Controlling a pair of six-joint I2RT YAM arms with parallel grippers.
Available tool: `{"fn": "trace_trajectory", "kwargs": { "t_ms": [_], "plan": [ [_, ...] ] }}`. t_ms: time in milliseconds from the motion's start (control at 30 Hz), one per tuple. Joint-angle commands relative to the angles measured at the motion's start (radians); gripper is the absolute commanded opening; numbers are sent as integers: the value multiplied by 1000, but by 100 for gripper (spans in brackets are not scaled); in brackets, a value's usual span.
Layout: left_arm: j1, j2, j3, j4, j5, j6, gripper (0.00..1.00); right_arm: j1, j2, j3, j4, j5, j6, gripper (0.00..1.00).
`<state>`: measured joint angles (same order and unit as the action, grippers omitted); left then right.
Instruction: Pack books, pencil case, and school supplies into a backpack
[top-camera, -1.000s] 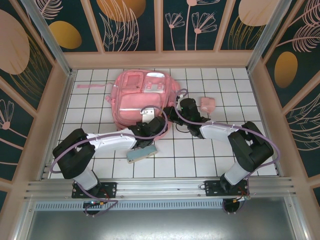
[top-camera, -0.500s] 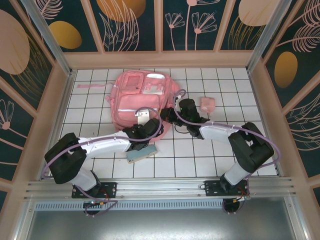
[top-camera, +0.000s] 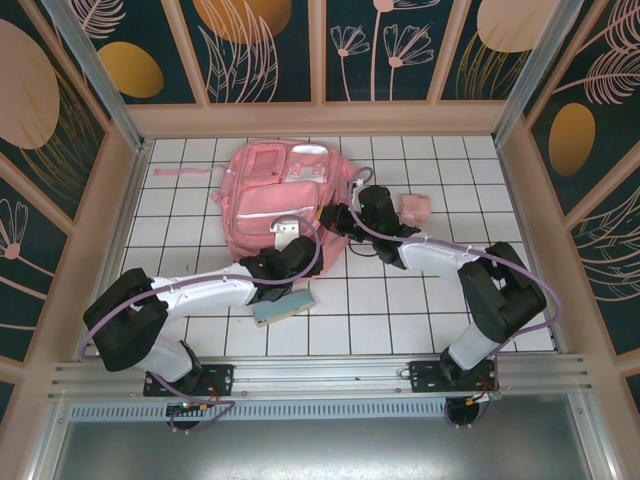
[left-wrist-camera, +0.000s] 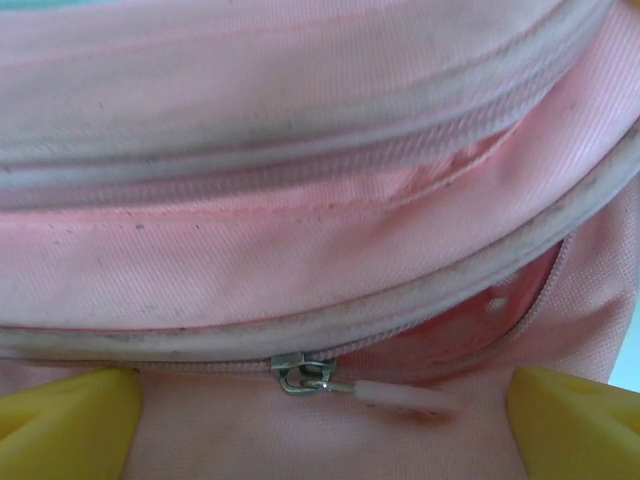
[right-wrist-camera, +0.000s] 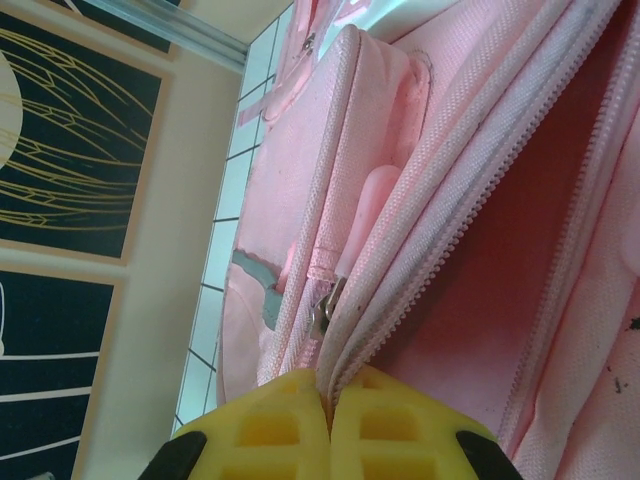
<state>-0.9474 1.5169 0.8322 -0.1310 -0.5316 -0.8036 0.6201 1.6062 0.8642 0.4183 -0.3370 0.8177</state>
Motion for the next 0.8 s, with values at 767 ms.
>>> {"fn": "trace_trajectory", "kwargs": {
  "t_ms": [767],
  "plan": [
    [34,-11,35,-128,-15,-71,60,-13,-24,25,114,-1,-22,0]
  ]
}}
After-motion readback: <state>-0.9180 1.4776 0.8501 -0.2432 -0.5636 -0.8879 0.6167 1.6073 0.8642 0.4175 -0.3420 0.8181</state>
